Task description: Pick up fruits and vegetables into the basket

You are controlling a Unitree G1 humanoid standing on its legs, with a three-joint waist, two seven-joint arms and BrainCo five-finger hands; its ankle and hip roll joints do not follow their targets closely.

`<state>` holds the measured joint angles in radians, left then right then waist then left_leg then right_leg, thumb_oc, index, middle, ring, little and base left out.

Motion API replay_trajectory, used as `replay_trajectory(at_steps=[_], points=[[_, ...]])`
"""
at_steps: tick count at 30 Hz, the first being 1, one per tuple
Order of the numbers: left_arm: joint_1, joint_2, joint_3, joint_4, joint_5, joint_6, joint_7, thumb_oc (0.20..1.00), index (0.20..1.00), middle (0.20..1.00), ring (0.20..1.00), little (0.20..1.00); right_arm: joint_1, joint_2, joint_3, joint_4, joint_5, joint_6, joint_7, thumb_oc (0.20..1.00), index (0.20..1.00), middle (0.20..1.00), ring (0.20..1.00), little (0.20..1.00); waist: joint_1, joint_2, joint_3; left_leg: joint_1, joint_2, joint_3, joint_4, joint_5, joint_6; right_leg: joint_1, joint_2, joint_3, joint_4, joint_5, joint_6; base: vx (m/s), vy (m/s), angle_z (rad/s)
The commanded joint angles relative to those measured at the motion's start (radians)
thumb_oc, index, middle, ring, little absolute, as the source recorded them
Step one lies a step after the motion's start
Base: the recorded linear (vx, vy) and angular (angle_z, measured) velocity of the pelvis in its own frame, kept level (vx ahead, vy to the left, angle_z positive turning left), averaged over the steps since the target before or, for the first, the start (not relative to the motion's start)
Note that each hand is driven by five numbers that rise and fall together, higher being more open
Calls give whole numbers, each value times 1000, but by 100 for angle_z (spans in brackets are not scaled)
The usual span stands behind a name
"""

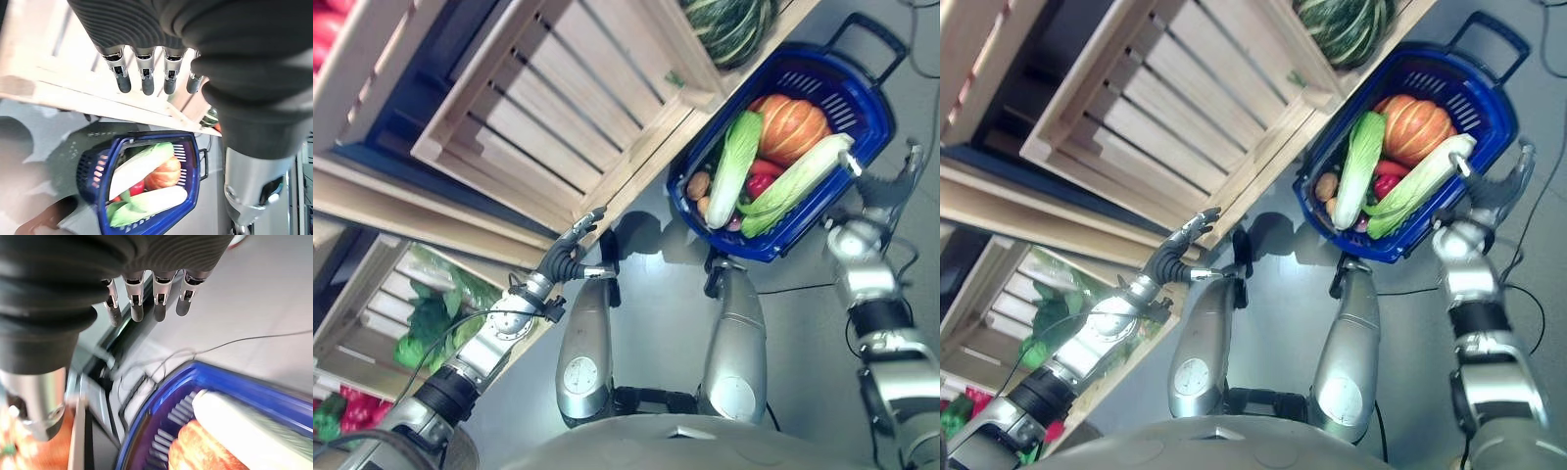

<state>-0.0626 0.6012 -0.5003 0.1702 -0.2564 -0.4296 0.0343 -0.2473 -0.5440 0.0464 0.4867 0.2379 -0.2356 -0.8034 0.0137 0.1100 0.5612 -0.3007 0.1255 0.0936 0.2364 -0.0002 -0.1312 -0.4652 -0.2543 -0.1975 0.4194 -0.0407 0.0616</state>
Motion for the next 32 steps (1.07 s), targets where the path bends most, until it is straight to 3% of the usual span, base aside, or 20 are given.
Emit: replay_trajectory(at_steps=[1, 5, 8, 14, 15, 19, 22, 23, 29, 30, 32], points=[[103, -10, 38, 4, -13, -43, -62, 1000, 1000, 1000, 1000, 1000, 102, 12, -12, -89, -125, -131, -5, 1000, 1000, 1000, 1000, 1000, -38, -31, -65, 52, 7, -7, -51, -29, 61, 153, 33, 0, -53, -74, 38, 136, 62, -14], [170, -36, 77, 51, 12, -35, -135, 1000, 1000, 1000, 1000, 1000, 217, 42, 15, -130, -177, -135, 111, 1000, 1000, 1000, 1000, 1000, -45, -58, -146, 133, 7, -5, -111, -19, 57, 256, 45, 1, -150, -52, 55, 166, 71, -17], [224, -64, 110, 128, -11, -20, -212, 1000, 1000, 1000, 1000, 1000, 304, 51, 68, -119, -182, -109, 281, 1000, 1000, 1000, 1000, 1000, -44, -81, -234, 209, 8, 6, -155, -24, 56, 343, 44, -2, -226, -30, 78, 171, 69, -20], [259, -114, 156, 272, -19, -3, -298, 1000, 1000, 1000, 1000, 1000, 384, 100, 162, -34, -84, -19, 580, 1000, 1000, 1000, 1000, 1000, -35, -111, -340, 294, 3, 28, -205, -40, 59, 430, 37, -8, -306, 3, 103, 74, 64, -5], [256, -128, 169, 315, -5, 2, -303, 1000, 1000, 1000, 1000, 1000, 398, 119, 189, -9, -33, 18, 690, 1000, 1000, 1000, 1000, 1000, -33, -116, -358, 314, 1, 33, -223, -39, 59, 450, 34, -14, -328, 13, 109, -3, 79, -2], [231, -162, 184, 426, 21, 15, -320, 1000, 1000, 1000, 1000, 1000, 395, 168, 234, 100, 10, 79, 858, 1000, 1000, 1000, 1000, 1000, -23, -124, -386, 348, -3, 41, -259, -30, 57, 486, 34, -34, -368, 34, 115, -23, 56, -1], [208, -181, 189, 500, 55, 32, -312, 1000, 1000, 1000, 1000, 1000, 379, 193, 252, 184, -4, 70, 930, 1000, 1000, 1000, 1000, 1000, -15, -126, -399, 365, -5, 43, -278, -23, 56, 508, 35, -50, -387, 41, 116, -25, 48, -1], [174, -203, 189, 585, 90, 56, -309, 1000, 1000, 1000, 1000, 1000, 352, 221, 267, 276, 37, 116, 1021, 1000, 1000, 1000, 1000, 1000, -9, -128, -410, 378, -11, 45, -286, -22, 57, 525, 36, -62, -401, 48, 115, -29, 50, 1], [100, -268, 159, 777, 124, 124, -365, 1000, 1000, 1000, 1000, 1000, 275, 281, 293, 528, 41, 162, 1168, 1000, 1000, 1000, 1000, 1000, -2, -126, -425, 401, -19, 61, -290, -27, 62, 549, 38, -81, -419, 56, 113, -32, 51, 5], [89, -282, 154, 801, 113, 138, -388, 1000, 1000, 1000, 1000, 1000, 265, 289, 298, 576, 34, 213, 1222, 1000, 1000, 1000, 1000, 1000, 0, -124, -426, 405, -22, 62, -290, -29, 64, 554, 39, -84, -423, 57, 111, -13, 50, 2], [76, -303, 154, 835, 95, 155, -410, 1000, 1000, 1000, 1000, 1000, 250, 300, 287, 640, 70, 251, 1275, 1000, 1000, 1000, 1000, 1000, 5, -119, -430, 414, -26, 61, -291, -33, 69, 564, 40, -88, -427, 55, 109, 5, 48, 1]])
